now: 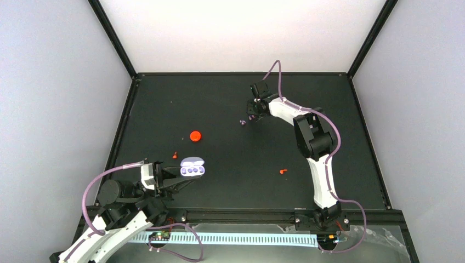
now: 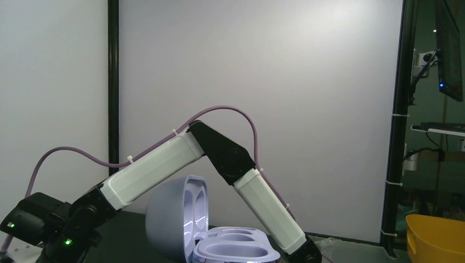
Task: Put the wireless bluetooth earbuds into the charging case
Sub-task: Move the earbud to the center of the board.
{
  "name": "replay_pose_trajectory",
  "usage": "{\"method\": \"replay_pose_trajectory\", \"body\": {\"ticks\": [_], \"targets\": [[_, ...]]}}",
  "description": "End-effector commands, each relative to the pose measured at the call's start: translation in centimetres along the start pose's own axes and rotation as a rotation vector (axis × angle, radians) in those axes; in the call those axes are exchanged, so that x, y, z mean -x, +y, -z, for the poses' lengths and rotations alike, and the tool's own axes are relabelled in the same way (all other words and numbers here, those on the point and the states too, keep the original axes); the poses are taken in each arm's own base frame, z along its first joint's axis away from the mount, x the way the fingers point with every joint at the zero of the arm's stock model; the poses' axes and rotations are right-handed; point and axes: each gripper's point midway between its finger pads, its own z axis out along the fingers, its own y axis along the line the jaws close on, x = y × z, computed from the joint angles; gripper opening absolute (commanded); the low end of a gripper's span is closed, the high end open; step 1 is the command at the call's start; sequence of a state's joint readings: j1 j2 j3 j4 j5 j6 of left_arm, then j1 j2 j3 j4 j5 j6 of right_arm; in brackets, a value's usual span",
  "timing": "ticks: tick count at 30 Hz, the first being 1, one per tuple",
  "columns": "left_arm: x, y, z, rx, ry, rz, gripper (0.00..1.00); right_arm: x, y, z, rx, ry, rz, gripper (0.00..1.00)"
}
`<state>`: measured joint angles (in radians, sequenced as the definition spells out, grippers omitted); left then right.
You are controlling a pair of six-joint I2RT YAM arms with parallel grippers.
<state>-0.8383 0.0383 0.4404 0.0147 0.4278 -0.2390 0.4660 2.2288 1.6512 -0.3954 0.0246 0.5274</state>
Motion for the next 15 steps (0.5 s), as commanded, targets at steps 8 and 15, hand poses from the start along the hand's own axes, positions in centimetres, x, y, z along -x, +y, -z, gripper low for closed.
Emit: {"method": "replay_pose_trajectory", "body": {"ticks": [8, 15], "targets": [[0.9, -0.1, 0.3, 0.011, -0.019, 0.002, 0.02, 0.0, 0.1, 0.3, -0.046, 0.022, 0.002, 0.32], [0.8, 0.0, 0.3, 0.018, -0.015, 0.001, 0.01, -0.2, 0.0, 0.1, -0.051, 0.032, 0.007, 0.27]]}}
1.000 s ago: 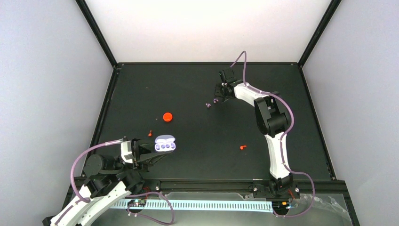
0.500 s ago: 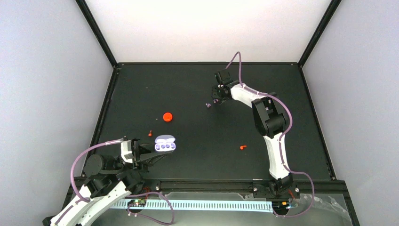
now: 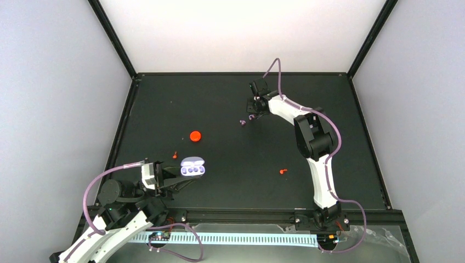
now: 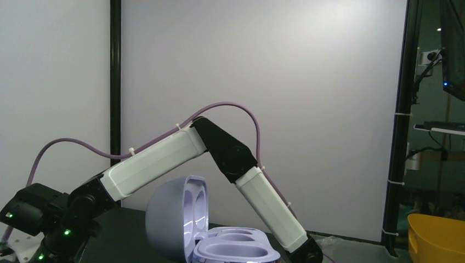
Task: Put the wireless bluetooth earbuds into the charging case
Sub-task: Move the earbud to the center of the board.
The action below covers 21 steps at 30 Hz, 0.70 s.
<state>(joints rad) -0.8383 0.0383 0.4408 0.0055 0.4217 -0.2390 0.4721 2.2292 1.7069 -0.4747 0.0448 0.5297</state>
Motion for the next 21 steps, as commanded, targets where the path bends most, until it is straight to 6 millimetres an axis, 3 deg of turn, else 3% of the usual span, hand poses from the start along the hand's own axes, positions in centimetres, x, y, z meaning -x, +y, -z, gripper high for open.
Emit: {"method": "replay_pose_trajectory", "body": {"ticks": [1, 14, 21], "targets": [[0.9, -0.1, 0.4, 0.010, -0.020, -0.003, 0.01, -0.7, -0.2, -0.9, -0.022, 0.025, 0.003, 0.26], [0.8, 0.0, 0.4, 0.016, -0.022, -0.009, 0.02, -1.4, -0.3, -1.0, -0.018, 0.044, 0.007, 0.20], [1.0, -0.1, 0.5, 0.015, -0.030, -0.011, 0.02, -1.4, -0.6, 0.2, -0.015, 0.014, -0.002, 0.15]]}}
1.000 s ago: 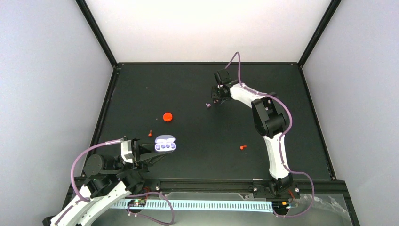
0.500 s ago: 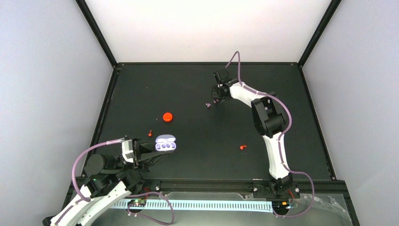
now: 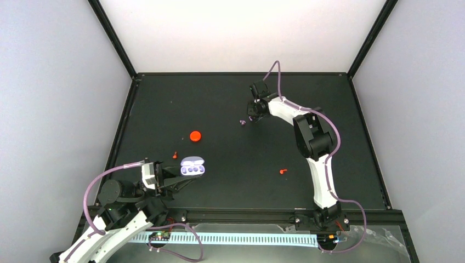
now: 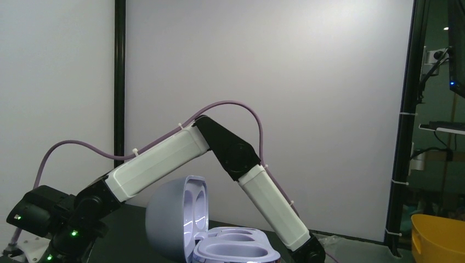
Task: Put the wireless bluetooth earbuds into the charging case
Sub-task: Move the earbud to the center of the board.
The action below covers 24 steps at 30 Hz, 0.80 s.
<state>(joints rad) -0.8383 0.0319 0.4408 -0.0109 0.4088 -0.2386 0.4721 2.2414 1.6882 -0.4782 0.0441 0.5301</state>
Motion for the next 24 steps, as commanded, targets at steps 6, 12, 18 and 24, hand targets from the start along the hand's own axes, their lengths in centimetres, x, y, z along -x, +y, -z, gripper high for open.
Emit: {"method": "replay_pose_trajectory", "body": {"ticks": [6, 12, 18, 24], "targets": [[1.1, -0.4, 0.4, -0.007, -0.036, -0.007, 0.02, -0.7, -0.2, 2.8, 0.030, -0.051, -0.039, 0.13], [1.2, -0.6, 0.5, -0.013, -0.040, -0.009, 0.02, -2.2, -0.5, 5.7, 0.083, -0.092, -0.106, 0.12], [0.9, -0.6, 0.6, -0.015, -0.042, -0.002, 0.01, -5.6, -0.8, 9.0, 0.117, -0.112, -0.180, 0.12], [0.5, -0.6, 0.8, -0.017, -0.042, 0.005, 0.02, -12.2, -0.3, 11.5, 0.137, -0.075, -0.172, 0.12]]}}
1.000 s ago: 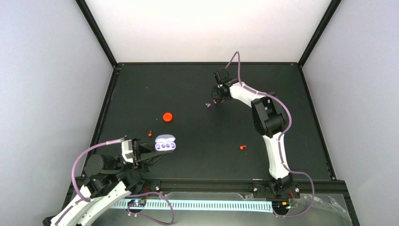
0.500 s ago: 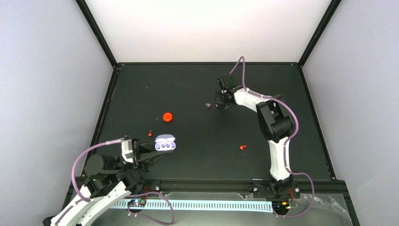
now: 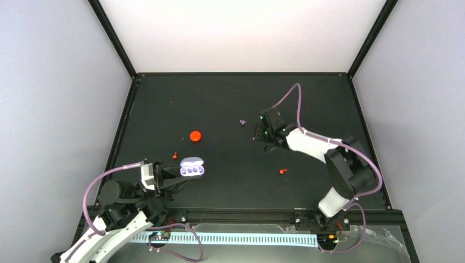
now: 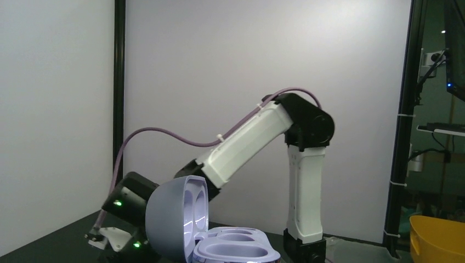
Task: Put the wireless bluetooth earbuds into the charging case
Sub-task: Move the earbud to the center of the board.
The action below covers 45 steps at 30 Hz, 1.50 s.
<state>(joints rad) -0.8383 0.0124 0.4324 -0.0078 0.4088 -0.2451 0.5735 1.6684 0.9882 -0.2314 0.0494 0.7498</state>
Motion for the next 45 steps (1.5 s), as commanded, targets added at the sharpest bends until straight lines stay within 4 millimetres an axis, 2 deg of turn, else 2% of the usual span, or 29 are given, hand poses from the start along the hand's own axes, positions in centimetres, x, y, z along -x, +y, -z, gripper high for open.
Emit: {"method": "replay_pose_trajectory", "body": {"ticks": [1, 5, 8, 13, 19, 23, 27, 30, 34, 39, 45], "targets": [[0.4, -0.4, 0.5, -0.013, -0.029, 0.007, 0.01, -3.9, 0.4, 1.5, 0.019, 0.002, -0.030, 0.12], [0.2, -0.4, 0.6, -0.015, -0.032, 0.013, 0.02, -7.0, -0.4, 2.4, 0.026, 0.030, -0.062, 0.12], [0.2, -0.5, 0.6, -0.016, -0.032, 0.008, 0.02, -7.7, -0.7, 2.9, 0.008, 0.022, -0.058, 0.12], [0.2, -0.3, 0.7, -0.007, -0.030, -0.004, 0.02, -8.6, -1.5, 2.5, -0.021, 0.040, -0.061, 0.12], [0.4, -0.4, 0.8, -0.005, -0.035, -0.007, 0.02, -7.9, -1.2, 3.0, -0.028, 0.024, 0.012, 0.17], [0.4, -0.4, 0.8, -0.003, -0.032, -0.010, 0.02, -7.4, 0.1, 3.4, 0.007, 0.046, 0.141, 0.22], [0.4, -0.4, 0.8, -0.005, -0.030, -0.010, 0.01, -7.3, 0.7, 3.5, 0.002, 0.083, 0.263, 0.23], [0.6, -0.5, 0.8, -0.007, -0.033, -0.016, 0.01, -7.3, 1.0, 3.7, 0.015, 0.104, 0.331, 0.27], [0.7, -0.3, 0.6, 0.000, -0.034, -0.033, 0.02, -7.9, 0.9, 3.2, 0.003, 0.160, 0.407, 0.28], [0.1, 0.1, 0.0, 0.009, -0.010, -0.029, 0.02, -8.2, 0.3, 2.1, -0.004, 0.189, 0.411, 0.28], [-0.6, 0.4, -0.4, 0.007, 0.019, -0.010, 0.02, -8.7, 1.1, 1.3, 0.031, 0.218, 0.419, 0.27]]}}
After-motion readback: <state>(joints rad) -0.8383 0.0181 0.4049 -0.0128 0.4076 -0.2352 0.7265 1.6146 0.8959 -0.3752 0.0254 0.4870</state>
